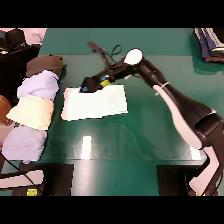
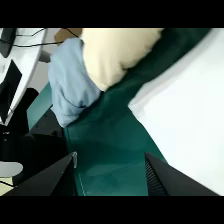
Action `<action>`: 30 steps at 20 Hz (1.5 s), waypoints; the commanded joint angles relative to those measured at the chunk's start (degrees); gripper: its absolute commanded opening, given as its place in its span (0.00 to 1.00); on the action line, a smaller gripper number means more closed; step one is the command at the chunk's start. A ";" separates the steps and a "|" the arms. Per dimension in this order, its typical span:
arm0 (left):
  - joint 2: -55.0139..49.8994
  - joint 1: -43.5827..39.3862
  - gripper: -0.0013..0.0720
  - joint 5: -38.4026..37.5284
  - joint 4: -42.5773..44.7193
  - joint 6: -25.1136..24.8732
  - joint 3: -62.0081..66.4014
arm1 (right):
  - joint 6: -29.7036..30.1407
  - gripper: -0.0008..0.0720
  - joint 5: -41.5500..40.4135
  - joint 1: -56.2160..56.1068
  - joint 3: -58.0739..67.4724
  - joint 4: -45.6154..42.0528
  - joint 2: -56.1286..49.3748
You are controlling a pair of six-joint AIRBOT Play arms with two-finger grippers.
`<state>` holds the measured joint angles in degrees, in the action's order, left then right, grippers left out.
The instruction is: Fold the shirts.
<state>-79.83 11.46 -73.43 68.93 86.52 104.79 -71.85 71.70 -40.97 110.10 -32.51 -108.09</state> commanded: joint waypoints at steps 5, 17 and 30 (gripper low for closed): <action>0.79 1.01 0.06 -1.16 -3.32 -0.02 -0.07 | -0.35 0.70 -1.62 20.65 -31.67 -6.49 13.33; -0.09 1.01 0.06 -0.76 -5.35 0.00 -1.66 | -0.31 0.74 -6.84 14.56 -24.00 -1.49 -3.45; -0.11 -16.44 0.05 -1.16 -4.24 -1.49 -7.85 | -1.97 0.03 -5.18 20.06 -14.05 -7.87 2.47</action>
<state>-79.92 1.54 -74.85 63.70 85.45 97.36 -72.18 65.69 -25.32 97.19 -36.84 -110.06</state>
